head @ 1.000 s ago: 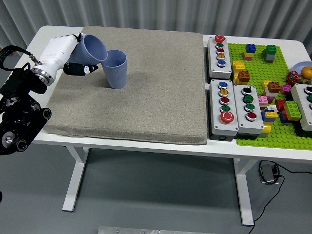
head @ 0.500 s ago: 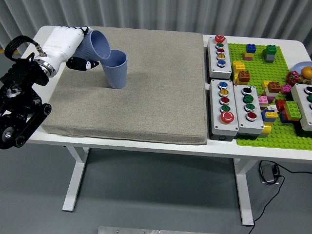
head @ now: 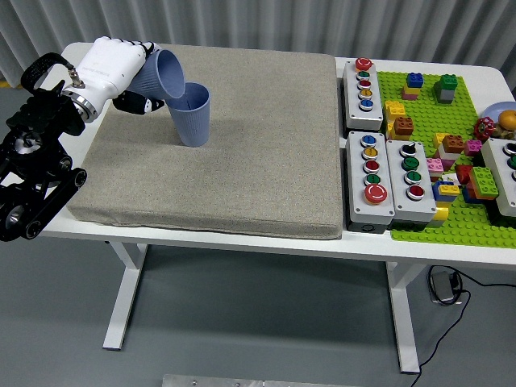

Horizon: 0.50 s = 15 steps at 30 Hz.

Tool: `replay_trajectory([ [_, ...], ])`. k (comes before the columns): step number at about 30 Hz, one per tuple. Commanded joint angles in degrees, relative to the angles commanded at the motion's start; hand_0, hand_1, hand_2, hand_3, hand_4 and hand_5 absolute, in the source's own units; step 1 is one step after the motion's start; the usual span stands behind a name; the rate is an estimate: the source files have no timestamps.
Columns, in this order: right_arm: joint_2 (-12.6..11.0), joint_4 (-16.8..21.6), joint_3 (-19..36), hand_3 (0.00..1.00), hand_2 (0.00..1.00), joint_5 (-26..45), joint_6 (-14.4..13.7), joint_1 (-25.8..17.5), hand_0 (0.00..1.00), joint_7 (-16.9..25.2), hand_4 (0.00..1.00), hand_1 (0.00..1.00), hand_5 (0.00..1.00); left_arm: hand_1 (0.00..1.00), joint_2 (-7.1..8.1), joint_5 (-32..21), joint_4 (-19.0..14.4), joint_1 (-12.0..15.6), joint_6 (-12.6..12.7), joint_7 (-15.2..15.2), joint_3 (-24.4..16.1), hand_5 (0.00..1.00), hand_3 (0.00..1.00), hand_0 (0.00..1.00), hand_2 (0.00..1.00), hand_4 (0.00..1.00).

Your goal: Pick cup pour cup place

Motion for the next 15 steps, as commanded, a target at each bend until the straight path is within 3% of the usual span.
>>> replay_trajectory([
  [15,-0.3,-0.1,-0.4,0.605,0.572,0.4,-0.1,0.4,0.676,0.2,0.002,0.604,0.239,0.510,1.31,0.0,0.6,-2.2,-0.2,0.5,4.7,0.134,0.574,0.520,0.553,0.735],
])
